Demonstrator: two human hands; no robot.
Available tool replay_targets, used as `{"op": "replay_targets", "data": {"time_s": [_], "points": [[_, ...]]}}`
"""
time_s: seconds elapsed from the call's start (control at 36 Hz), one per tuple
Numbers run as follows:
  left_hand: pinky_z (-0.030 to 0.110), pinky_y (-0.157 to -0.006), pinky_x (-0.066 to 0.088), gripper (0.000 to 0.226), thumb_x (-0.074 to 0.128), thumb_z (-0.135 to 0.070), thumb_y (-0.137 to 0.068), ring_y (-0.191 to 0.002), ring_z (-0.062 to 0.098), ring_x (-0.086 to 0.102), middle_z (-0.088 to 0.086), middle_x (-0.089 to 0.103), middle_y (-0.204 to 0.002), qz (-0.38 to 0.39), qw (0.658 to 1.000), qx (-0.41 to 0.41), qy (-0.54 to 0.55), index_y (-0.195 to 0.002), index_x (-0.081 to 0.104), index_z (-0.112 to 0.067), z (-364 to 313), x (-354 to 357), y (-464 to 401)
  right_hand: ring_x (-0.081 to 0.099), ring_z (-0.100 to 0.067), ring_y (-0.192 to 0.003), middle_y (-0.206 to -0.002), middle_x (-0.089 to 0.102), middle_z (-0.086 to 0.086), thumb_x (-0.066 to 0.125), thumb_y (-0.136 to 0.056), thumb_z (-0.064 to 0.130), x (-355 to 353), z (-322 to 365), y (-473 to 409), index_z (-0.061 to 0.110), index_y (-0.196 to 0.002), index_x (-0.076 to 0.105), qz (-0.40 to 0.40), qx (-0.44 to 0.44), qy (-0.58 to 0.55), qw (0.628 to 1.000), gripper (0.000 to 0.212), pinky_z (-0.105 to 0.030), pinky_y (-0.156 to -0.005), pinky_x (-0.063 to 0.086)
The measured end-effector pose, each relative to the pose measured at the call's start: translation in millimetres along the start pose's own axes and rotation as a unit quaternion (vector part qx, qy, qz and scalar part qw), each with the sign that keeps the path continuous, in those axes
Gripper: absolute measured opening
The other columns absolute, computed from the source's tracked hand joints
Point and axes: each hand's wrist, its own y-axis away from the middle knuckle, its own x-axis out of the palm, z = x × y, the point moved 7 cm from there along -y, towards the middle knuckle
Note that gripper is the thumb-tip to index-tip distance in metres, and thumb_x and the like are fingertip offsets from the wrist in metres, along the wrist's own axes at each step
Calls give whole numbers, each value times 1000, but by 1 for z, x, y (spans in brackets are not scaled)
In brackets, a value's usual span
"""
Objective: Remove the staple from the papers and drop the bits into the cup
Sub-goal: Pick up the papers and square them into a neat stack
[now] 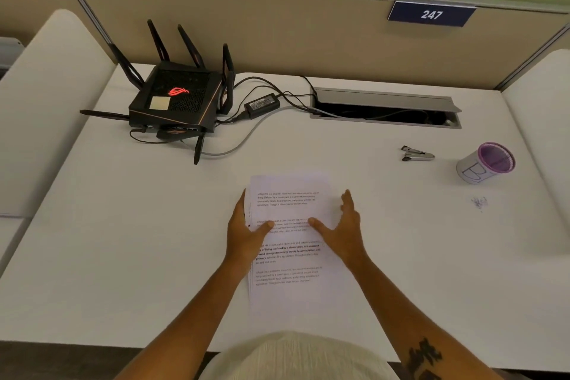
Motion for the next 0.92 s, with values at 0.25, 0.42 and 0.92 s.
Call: {"op": "replay_targets", "data": {"time_s": [0.25, 0.42, 0.92], "points": [[57, -88, 67, 36, 84, -10, -91, -102, 28, 80, 5, 81, -117, 39, 991, -70, 104, -121, 71, -24, -21, 10, 2, 71, -22, -115, -131, 69, -5, 86, -85, 33, -26, 0, -6, 26, -150, 49, 68, 78, -216, 971, 75, -48, -100, 59], [53, -88, 67, 35, 80, -13, -95, -102, 24, 81, 2, 81, -119, 83, 991, -47, 99, -126, 70, -24, -49, 23, 4, 74, -25, -113, -126, 75, -3, 83, -88, 12, -41, 26, 7, 16, -136, 62, 56, 57, -315, 946, 53, -52, -97, 60], [24, -76, 65, 30, 82, -21, -94, -101, 11, 75, -11, 78, -110, 25, 987, 125, 99, -115, 69, -38, -131, 23, 13, 70, -14, -113, -124, 70, 6, 65, -102, 15, -89, 112, 45, 26, -137, 54, -66, -144, -288, 944, 39, -31, -87, 63]]}}
